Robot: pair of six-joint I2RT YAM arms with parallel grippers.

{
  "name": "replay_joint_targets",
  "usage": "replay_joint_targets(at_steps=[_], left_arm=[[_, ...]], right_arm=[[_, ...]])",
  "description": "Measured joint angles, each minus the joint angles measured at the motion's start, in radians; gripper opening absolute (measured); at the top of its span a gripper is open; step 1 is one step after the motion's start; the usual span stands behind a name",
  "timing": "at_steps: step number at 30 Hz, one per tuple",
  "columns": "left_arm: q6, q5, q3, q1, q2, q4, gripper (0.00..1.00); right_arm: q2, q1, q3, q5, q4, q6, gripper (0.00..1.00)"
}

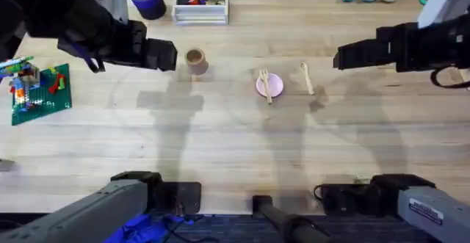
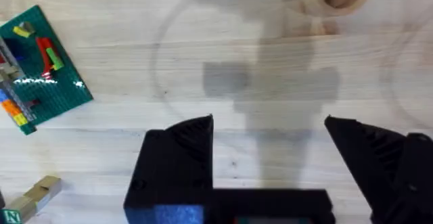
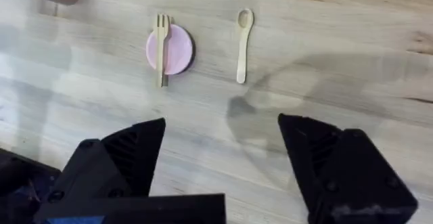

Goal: Pick up a utensil and set it on the pink plate, then put the other utensil in the container.

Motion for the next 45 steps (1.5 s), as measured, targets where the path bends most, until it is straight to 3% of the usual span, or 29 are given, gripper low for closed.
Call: replay_joint_targets(at_steps=[5, 11, 13, 21, 24, 28, 33, 39, 45], left_arm=[[0.043, -0.031, 0.0, 0.0, 0.043, 0.021, 0.993], [0.288, -0.011, 0.0, 0.012, 0.089, 0.091, 0.993], [0.37, 0.046, 0.0, 0.044, 0.103, 0.106, 0.993], [0.729, 0.419, 0.0, 0.288, 0.177, 0.11, 0.993], [0.86, 0.523, 0.0, 0.323, 0.19, 0.078, 0.993], [0.997, 0.613, 0.0, 0.331, 0.214, 0.068, 0.993], [1.067, 0.655, 0.0, 0.331, 0.278, 0.068, 0.993], [1.09, 0.661, 0.0, 0.331, 0.317, 0.068, 0.993], [1.097, 0.661, 0.0, 0.331, 0.317, 0.066, 0.993]], right_arm=[[0.0, 0.0, 0.0, 0.0, 0.0, 0.0, 0.993], [0.0, 0.0, 0.0, 0.0, 0.0, 0.0, 0.993], [0.0, 0.0, 0.0, 0.0, 0.0, 0.0, 0.993], [0.0, 0.0, 0.0, 0.0, 0.0, 0.0, 0.993], [0.0, 0.0, 0.0, 0.0, 0.0, 0.0, 0.993], [0.0, 0.0, 0.0, 0.0, 0.0, 0.0, 0.993], [0.0, 0.0, 0.0, 0.0, 0.017, 0.001, 0.993], [0.002, 0.0, 0.0, 0.004, 0.128, 0.002, 0.993], [0.109, 0.026, 0.008, 0.121, 0.202, 0.02, 0.993]])
